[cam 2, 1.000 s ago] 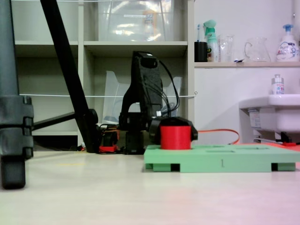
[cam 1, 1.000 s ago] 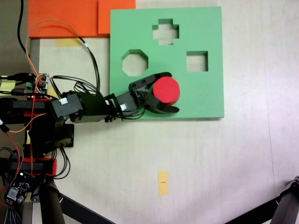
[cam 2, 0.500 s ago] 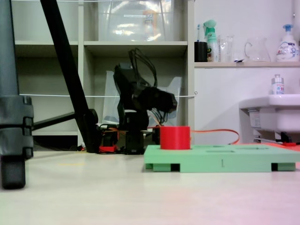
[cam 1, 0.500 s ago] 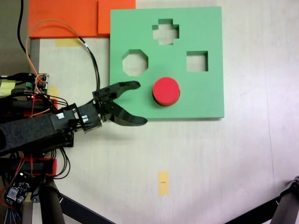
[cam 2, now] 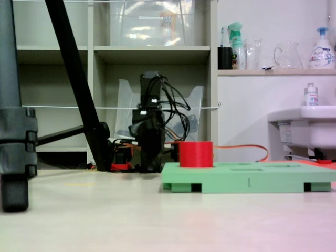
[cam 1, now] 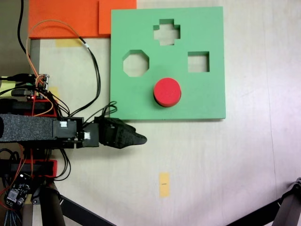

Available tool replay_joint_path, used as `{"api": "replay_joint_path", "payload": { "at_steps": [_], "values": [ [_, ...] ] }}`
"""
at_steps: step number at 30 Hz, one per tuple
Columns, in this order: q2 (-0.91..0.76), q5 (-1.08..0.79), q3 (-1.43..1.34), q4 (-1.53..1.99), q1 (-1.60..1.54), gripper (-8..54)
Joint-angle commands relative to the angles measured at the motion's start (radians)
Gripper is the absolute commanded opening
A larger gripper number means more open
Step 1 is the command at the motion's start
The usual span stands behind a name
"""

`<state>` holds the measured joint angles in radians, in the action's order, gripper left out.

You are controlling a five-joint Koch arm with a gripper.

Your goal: Put the cylinder block into the corresponding hole

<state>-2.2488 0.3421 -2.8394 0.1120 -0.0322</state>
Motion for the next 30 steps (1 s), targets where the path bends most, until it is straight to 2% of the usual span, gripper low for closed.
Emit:
{"api": "replay_joint_path", "payload": {
  "at_steps": [1,2,4,10,15,30],
  "values": [
    [-0.067,-0.086,-0.044,-0.02,0.029,42.9],
    [-0.067,-0.172,-0.097,-0.061,0.072,42.9],
    [-0.067,-0.23,-0.161,-0.089,0.12,42.5],
    [-0.067,-0.236,-0.296,-0.133,0.135,41.5],
    [-0.069,-0.236,-0.295,-0.126,0.098,33.5],
    [-0.069,-0.232,-0.295,-0.126,0.091,33.8]
  ]
}}
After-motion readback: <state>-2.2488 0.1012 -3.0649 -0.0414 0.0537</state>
